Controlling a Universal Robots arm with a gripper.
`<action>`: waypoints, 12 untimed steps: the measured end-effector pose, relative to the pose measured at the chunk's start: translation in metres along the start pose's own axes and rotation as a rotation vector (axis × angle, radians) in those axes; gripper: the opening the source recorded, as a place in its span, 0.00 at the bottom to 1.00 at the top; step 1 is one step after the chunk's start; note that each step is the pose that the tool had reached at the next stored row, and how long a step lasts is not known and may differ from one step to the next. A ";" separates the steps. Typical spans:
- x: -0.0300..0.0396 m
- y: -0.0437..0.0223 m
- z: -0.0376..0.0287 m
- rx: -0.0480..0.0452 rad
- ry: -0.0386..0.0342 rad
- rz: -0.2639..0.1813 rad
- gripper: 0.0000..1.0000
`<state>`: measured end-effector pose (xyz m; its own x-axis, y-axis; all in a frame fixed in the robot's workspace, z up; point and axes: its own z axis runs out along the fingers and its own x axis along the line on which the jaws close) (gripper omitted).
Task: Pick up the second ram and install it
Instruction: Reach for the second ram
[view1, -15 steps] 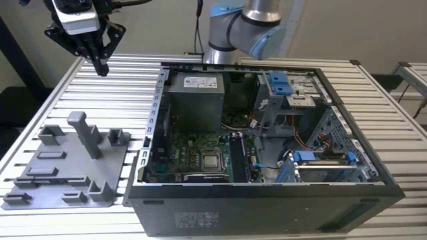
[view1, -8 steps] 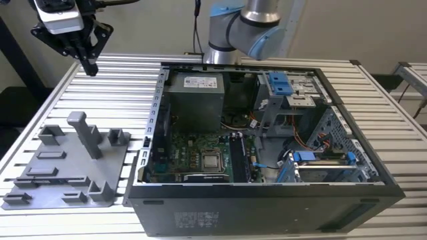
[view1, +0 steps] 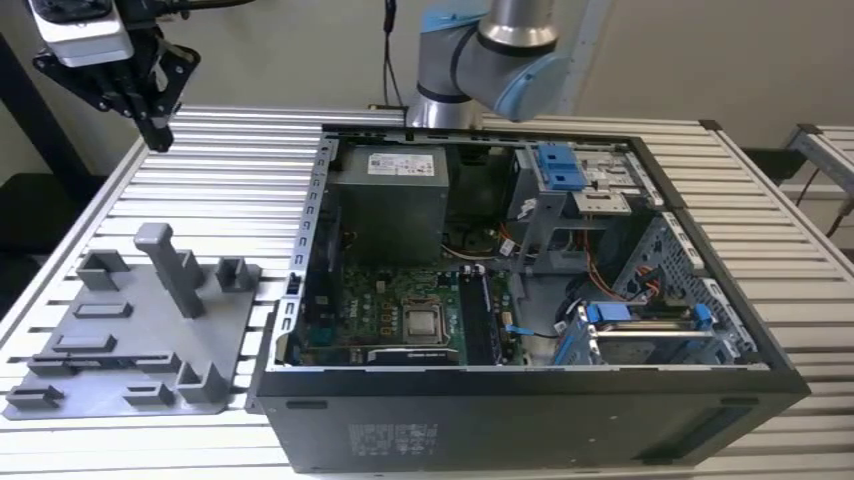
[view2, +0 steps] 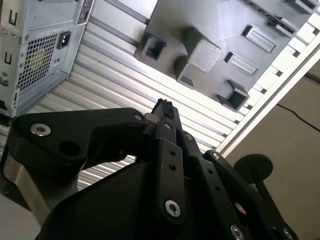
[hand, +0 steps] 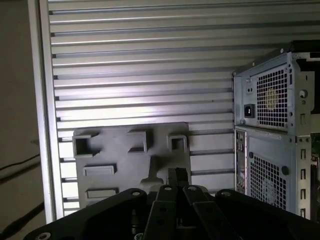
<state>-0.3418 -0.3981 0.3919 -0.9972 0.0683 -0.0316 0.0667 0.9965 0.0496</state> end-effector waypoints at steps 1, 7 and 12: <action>0.0035 -0.0002 -0.0001 0.0000 0.0000 0.000 0.11; 0.0262 -0.0018 -0.0009 0.0000 0.0000 0.000 0.11; 0.0452 -0.0031 -0.0015 0.0000 -0.0001 0.000 0.11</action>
<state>-0.3871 -0.3981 0.3918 -0.9972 0.0683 -0.0317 0.0667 0.9965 0.0496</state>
